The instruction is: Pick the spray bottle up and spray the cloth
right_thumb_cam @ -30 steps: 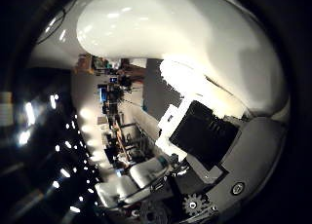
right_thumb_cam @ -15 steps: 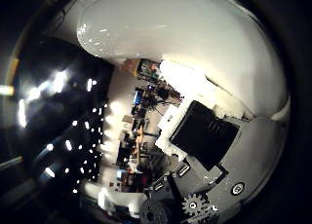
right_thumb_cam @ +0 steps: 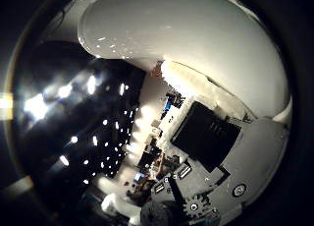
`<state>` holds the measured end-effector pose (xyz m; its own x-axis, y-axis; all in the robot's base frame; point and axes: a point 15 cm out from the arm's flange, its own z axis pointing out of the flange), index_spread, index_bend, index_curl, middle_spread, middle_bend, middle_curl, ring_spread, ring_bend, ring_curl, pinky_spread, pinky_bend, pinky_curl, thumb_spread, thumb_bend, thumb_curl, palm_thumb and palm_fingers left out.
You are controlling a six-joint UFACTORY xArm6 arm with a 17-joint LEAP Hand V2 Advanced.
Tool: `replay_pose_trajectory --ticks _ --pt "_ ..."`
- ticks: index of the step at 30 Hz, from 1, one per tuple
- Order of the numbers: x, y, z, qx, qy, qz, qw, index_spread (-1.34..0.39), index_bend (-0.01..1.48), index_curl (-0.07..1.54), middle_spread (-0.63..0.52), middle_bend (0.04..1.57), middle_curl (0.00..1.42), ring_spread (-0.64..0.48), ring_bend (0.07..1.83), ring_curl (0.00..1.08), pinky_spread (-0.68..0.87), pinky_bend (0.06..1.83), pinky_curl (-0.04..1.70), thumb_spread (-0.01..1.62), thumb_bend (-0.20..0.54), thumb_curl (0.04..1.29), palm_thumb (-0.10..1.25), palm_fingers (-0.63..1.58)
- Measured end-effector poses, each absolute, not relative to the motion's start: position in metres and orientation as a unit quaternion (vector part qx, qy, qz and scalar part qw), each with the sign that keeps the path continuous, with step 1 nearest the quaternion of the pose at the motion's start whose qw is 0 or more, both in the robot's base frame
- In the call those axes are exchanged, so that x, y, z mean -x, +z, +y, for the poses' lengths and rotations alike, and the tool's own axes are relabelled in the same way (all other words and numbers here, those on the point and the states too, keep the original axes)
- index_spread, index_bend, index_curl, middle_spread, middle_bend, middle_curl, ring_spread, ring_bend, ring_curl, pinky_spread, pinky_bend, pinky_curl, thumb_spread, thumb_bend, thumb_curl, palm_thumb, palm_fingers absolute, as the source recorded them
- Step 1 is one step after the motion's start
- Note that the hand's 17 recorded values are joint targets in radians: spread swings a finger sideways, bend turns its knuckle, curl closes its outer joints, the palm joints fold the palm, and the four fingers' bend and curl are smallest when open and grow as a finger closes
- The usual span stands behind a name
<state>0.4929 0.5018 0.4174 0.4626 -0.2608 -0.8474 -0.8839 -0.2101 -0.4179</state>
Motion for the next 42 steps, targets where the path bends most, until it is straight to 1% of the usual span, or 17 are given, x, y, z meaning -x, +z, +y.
replay_pose_trajectory --ticks 6,15,22,29,38,42 --pt "-0.500 0.371 0.513 0.709 0.331 0.403 0.474 -0.21 1.19 0.69 -0.11 1.34 0.61 -0.17 1.46 0.58 -0.24 1.07 1.12 1.13 -0.012 0.68 0.96 1.21" --pt "-0.500 0.339 0.523 0.701 0.349 0.414 0.464 -0.21 1.19 0.68 -0.11 1.34 0.61 -0.17 1.46 0.58 -0.24 1.07 1.12 1.13 -0.012 0.68 0.96 1.21" --pt "-0.498 0.300 0.532 0.715 0.341 0.416 0.447 -0.20 1.20 0.68 -0.11 1.35 0.61 -0.16 1.46 0.58 -0.24 1.07 1.12 1.13 -0.012 0.68 0.96 1.21" --pt "-0.502 0.281 0.535 0.720 0.325 0.419 0.447 -0.20 1.20 0.68 -0.10 1.35 0.61 -0.16 1.46 0.58 -0.24 1.07 1.12 1.13 -0.012 0.68 0.96 1.20" --pt "-0.501 0.276 0.537 0.724 0.322 0.415 0.447 -0.19 1.20 0.68 -0.10 1.34 0.60 -0.16 1.46 0.58 -0.24 1.06 1.12 1.12 -0.013 0.68 0.94 1.20" --pt "-0.506 0.276 0.535 0.725 0.312 0.416 0.451 -0.20 1.16 0.67 -0.09 1.32 0.60 -0.16 1.43 0.57 -0.26 1.04 1.08 1.07 -0.024 0.68 0.91 1.20"
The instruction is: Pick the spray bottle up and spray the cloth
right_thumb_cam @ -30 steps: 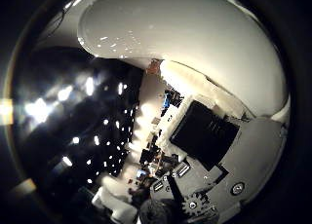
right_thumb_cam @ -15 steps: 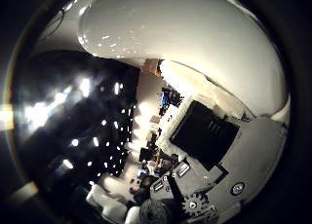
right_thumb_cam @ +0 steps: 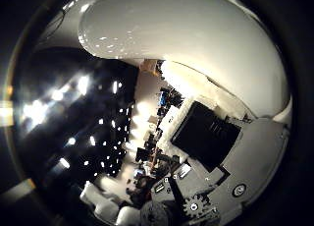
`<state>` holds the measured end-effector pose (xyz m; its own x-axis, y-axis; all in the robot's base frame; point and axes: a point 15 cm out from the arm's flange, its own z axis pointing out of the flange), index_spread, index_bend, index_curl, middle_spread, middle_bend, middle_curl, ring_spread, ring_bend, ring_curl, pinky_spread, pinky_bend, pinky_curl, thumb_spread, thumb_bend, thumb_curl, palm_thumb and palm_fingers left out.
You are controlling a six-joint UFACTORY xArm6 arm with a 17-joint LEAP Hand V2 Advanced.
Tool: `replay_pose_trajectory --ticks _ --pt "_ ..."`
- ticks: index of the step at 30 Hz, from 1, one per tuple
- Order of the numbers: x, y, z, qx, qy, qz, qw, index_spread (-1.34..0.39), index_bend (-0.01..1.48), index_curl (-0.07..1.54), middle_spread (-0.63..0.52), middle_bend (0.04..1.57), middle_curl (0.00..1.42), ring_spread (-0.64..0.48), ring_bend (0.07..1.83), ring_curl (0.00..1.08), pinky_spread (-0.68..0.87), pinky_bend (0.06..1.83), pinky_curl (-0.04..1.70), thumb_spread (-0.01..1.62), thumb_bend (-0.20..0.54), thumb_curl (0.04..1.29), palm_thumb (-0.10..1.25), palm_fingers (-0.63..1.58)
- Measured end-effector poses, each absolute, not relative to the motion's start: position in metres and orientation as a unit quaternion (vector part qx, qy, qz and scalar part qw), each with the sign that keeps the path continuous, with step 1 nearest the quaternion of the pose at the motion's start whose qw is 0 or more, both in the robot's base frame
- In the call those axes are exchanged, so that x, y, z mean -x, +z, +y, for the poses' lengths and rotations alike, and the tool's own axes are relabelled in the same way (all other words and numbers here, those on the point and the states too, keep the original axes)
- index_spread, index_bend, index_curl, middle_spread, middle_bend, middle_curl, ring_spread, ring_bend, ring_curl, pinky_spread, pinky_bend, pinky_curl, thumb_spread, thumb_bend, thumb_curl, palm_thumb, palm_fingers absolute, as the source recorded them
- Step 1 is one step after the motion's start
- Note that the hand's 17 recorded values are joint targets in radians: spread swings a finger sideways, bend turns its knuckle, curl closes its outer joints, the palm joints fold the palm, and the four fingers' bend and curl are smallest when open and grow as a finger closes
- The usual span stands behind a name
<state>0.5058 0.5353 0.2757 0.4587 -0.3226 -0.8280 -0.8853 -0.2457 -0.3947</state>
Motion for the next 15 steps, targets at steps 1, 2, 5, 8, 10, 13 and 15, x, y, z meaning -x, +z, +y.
replay_pose_trajectory --ticks 1,2,5,8,10,13,15 --pt "-0.506 0.275 0.535 0.725 0.312 0.416 0.451 -0.20 1.12 0.67 -0.09 1.31 0.59 -0.16 1.43 0.56 -0.26 1.04 1.06 1.04 -0.030 0.68 0.89 1.19" --pt "-0.506 0.275 0.535 0.725 0.312 0.416 0.451 -0.22 1.08 0.66 -0.10 1.29 0.59 -0.16 1.43 0.55 -0.27 1.03 1.03 1.00 -0.028 0.68 0.88 1.18" --pt "-0.502 0.271 0.534 0.733 0.311 0.412 0.442 -0.23 0.99 0.65 -0.10 1.23 0.57 -0.15 1.39 0.53 -0.31 1.03 0.97 0.93 -0.033 0.68 0.85 1.15" --pt "-0.499 0.264 0.531 0.750 0.303 0.404 0.428 -0.26 0.79 0.63 -0.12 1.13 0.55 -0.15 1.32 0.51 -0.36 1.05 0.88 0.85 -0.028 0.69 0.83 1.06" --pt "-0.494 0.262 0.530 0.757 0.303 0.397 0.420 -0.28 0.67 0.63 -0.13 1.06 0.54 -0.17 1.29 0.51 -0.39 1.06 0.85 0.82 -0.031 0.69 0.82 0.99" --pt "-0.489 0.261 0.530 0.762 0.307 0.392 0.413 -0.32 0.51 0.63 -0.17 0.92 0.53 -0.19 1.28 0.51 -0.43 1.03 0.81 0.84 -0.028 0.67 0.81 0.72" --pt "-0.484 0.256 0.528 0.773 0.309 0.383 0.401 -0.37 0.47 0.62 -0.16 0.80 0.50 -0.18 1.19 0.50 -0.37 0.95 0.82 0.94 -0.027 0.63 0.79 0.36"
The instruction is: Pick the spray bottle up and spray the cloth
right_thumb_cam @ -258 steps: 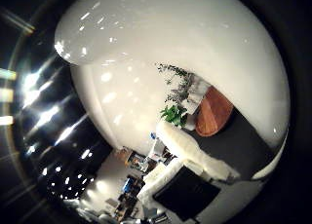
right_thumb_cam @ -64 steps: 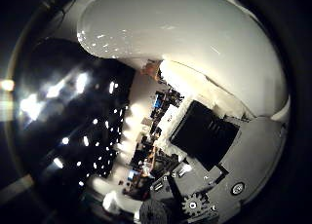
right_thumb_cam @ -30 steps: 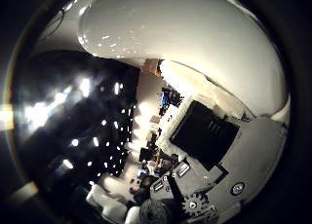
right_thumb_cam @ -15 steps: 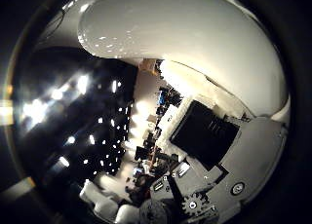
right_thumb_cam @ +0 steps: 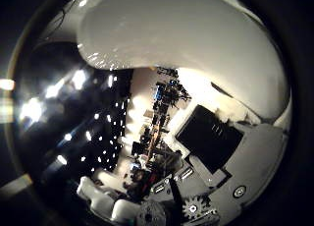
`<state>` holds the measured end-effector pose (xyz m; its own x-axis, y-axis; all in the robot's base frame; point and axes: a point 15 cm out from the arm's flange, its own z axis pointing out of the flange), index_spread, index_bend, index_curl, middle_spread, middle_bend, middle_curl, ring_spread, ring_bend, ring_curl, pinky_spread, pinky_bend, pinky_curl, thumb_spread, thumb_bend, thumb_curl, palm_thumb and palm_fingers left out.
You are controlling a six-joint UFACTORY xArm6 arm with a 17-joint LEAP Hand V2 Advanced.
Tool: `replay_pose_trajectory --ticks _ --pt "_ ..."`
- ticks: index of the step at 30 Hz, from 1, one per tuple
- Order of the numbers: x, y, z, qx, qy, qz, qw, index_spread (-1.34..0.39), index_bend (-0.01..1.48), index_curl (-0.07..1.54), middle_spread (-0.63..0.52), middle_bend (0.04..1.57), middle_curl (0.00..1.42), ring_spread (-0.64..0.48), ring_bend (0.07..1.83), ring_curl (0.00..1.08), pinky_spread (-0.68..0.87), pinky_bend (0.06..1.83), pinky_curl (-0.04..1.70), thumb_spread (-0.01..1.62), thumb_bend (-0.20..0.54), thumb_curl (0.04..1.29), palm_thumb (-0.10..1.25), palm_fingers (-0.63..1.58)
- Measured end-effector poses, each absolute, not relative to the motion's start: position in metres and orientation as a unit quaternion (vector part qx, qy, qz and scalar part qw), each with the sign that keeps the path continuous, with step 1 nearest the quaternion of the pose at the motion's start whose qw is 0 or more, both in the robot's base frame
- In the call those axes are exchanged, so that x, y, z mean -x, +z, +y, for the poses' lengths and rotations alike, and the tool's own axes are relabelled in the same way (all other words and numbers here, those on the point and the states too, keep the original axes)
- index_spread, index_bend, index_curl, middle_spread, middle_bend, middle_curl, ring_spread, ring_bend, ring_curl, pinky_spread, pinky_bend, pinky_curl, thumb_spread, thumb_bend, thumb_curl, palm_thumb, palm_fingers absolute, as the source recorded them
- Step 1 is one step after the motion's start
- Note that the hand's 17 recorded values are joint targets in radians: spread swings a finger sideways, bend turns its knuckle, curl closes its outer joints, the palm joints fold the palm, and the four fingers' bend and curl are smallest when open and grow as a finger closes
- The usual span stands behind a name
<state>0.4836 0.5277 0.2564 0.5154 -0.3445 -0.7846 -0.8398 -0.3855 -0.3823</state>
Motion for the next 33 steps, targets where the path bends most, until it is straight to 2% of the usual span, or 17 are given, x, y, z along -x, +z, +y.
replay_pose_trajectory --ticks 1,2,4,6,9,16,33 --pt "-0.479 0.252 0.526 0.781 0.310 0.377 0.389 -0.39 0.48 0.60 -0.13 0.72 0.47 -0.14 1.08 0.46 -0.26 0.87 0.80 0.99 -0.033 0.60 0.75 0.16" --pt "-0.474 0.247 0.522 0.791 0.309 0.372 0.374 -0.41 0.46 0.55 -0.08 0.63 0.43 -0.09 0.96 0.40 -0.10 0.80 0.75 1.03 -0.033 0.57 0.72 0.05" --pt "-0.467 0.238 0.514 0.806 0.308 0.365 0.349 -0.40 0.39 0.49 0.00 0.52 0.38 0.00 0.79 0.33 0.12 0.73 0.68 1.06 -0.035 0.52 0.68 -0.08" --pt "-0.465 0.238 0.510 0.814 0.305 0.361 0.338 -0.38 0.29 0.44 0.08 0.41 0.34 0.09 0.65 0.28 0.28 0.64 0.60 1.08 -0.033 0.48 0.64 -0.10" --pt "-0.469 0.244 0.505 0.814 0.302 0.361 0.341 -0.35 0.19 0.39 0.15 0.28 0.31 0.15 0.51 0.23 0.39 0.56 0.51 1.08 -0.031 0.42 0.61 -0.05" --pt "-0.483 0.262 0.487 0.815 0.285 0.362 0.352 -0.33 0.16 0.33 0.20 0.19 0.30 0.19 0.39 0.21 0.42 0.47 0.41 1.08 -0.023 0.36 0.60 -0.01" --pt "-0.502 0.348 0.444 0.809 0.248 0.356 0.397 -0.30 0.17 0.30 0.20 0.18 0.29 0.20 0.34 0.24 0.42 0.47 0.33 1.08 -0.023 0.33 0.60 0.01"
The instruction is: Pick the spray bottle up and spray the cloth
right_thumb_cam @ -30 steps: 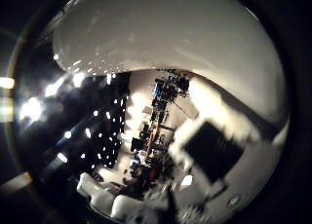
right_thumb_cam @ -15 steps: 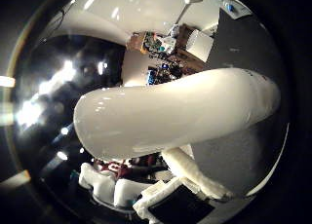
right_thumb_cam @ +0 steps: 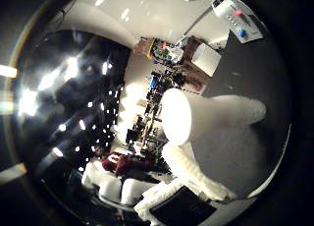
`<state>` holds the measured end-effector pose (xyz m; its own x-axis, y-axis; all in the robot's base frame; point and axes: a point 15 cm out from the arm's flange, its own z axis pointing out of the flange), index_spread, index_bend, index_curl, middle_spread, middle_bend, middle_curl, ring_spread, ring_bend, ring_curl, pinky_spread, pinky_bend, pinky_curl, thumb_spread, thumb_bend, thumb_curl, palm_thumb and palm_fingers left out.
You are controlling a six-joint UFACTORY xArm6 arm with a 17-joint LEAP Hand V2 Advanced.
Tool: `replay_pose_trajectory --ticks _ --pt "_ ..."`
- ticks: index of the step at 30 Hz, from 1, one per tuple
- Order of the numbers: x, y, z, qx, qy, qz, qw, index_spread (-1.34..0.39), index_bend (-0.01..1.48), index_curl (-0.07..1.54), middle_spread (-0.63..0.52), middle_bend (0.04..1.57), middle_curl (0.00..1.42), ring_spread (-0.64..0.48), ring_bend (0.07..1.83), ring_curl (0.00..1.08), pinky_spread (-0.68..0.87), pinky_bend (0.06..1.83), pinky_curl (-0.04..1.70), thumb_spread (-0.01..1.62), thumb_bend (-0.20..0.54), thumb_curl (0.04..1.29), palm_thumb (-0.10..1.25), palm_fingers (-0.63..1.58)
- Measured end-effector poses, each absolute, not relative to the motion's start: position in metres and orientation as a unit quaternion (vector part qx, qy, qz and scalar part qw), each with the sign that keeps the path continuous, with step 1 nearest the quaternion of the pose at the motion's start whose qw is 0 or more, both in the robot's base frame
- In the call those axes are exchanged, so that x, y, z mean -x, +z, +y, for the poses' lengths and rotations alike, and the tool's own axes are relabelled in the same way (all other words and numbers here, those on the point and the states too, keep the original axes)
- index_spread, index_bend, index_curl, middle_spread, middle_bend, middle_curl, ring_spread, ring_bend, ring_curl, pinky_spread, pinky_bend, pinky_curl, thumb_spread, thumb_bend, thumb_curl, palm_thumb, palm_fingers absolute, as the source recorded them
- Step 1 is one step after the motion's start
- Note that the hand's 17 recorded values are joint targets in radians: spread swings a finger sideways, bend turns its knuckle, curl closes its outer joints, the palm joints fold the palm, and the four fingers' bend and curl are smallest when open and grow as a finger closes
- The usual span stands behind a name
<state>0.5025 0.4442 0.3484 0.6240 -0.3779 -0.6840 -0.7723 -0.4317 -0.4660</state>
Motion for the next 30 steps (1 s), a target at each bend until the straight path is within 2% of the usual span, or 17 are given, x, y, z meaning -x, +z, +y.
replay_pose_trajectory --ticks 18,30 --pt "-0.496 0.409 0.381 0.807 0.208 0.363 0.417 -0.28 0.17 0.30 0.20 0.18 0.28 0.21 0.31 0.25 0.41 0.46 0.31 1.09 -0.022 0.33 0.61 0.03" --pt "-0.490 0.426 0.286 0.813 0.153 0.397 0.397 -0.28 0.18 0.31 0.20 0.18 0.27 0.21 0.29 0.26 0.42 0.46 0.31 1.09 -0.022 0.33 0.61 0.05"
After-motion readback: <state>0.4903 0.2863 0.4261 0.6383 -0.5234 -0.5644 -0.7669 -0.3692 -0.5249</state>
